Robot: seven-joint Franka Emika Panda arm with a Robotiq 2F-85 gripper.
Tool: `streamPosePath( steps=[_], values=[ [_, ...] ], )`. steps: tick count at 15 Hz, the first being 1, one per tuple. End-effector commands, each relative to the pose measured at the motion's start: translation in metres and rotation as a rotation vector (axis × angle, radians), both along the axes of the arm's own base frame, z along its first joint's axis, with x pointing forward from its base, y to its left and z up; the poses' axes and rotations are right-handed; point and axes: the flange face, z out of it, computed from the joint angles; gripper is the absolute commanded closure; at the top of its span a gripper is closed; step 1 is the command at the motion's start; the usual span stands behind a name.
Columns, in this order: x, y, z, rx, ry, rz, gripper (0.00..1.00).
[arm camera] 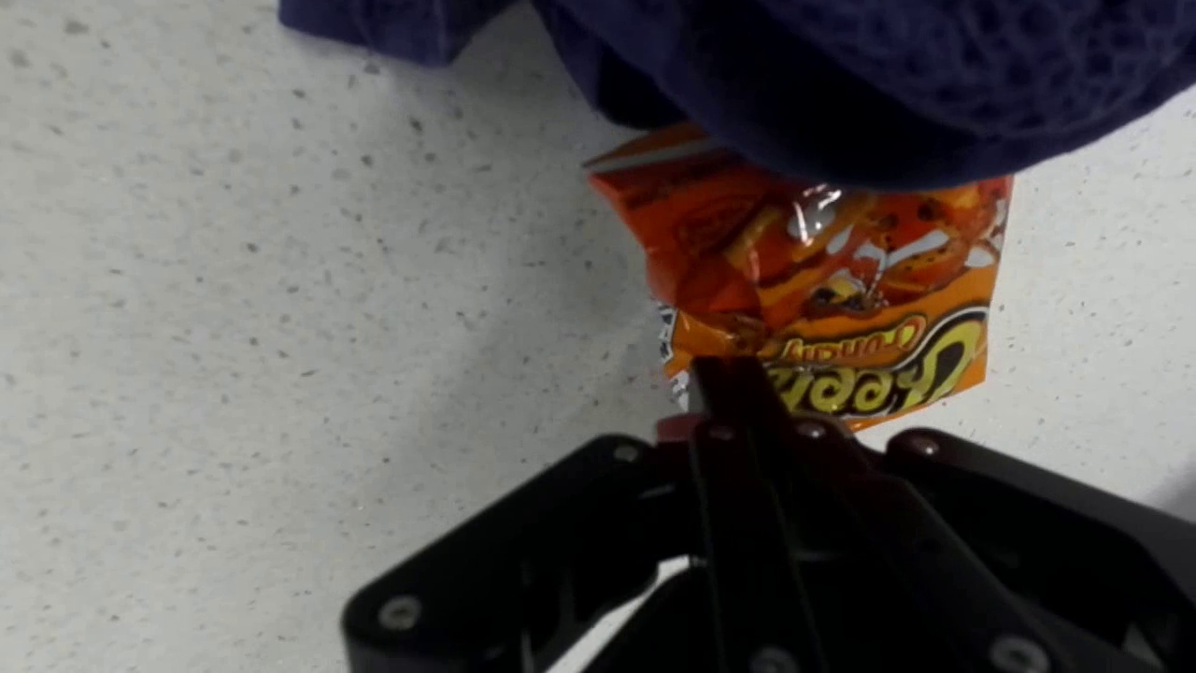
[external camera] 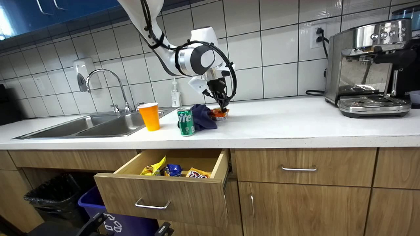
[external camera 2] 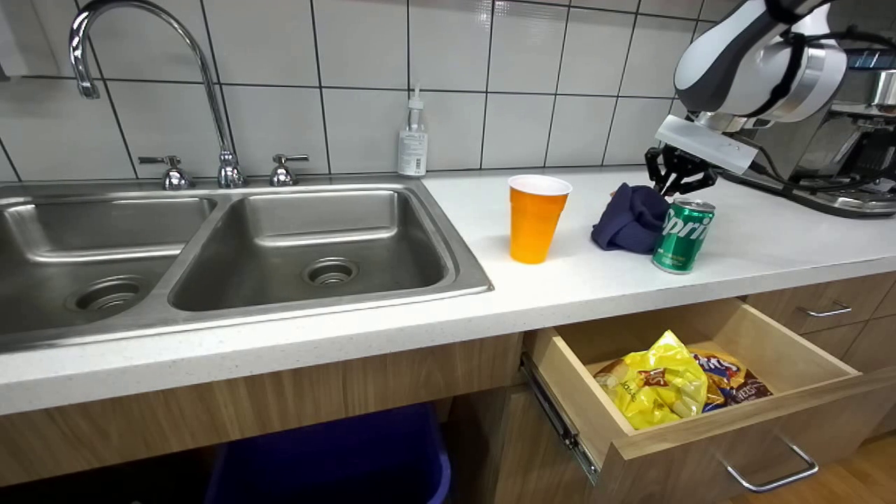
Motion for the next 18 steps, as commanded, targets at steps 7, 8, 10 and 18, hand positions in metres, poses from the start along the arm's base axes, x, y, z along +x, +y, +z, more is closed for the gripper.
streamPosePath(
  steps=[7,8,10,18],
  values=[
    [0.004,-0.002,0.006,0.025,0.004,-0.024,1.00],
    [0.003,-0.001,0.008,0.029,0.002,-0.023,1.00],
    [0.001,0.003,0.016,0.036,-0.014,-0.012,1.00],
    [-0.008,0.021,0.078,0.054,-0.135,0.028,1.00]
  ],
)
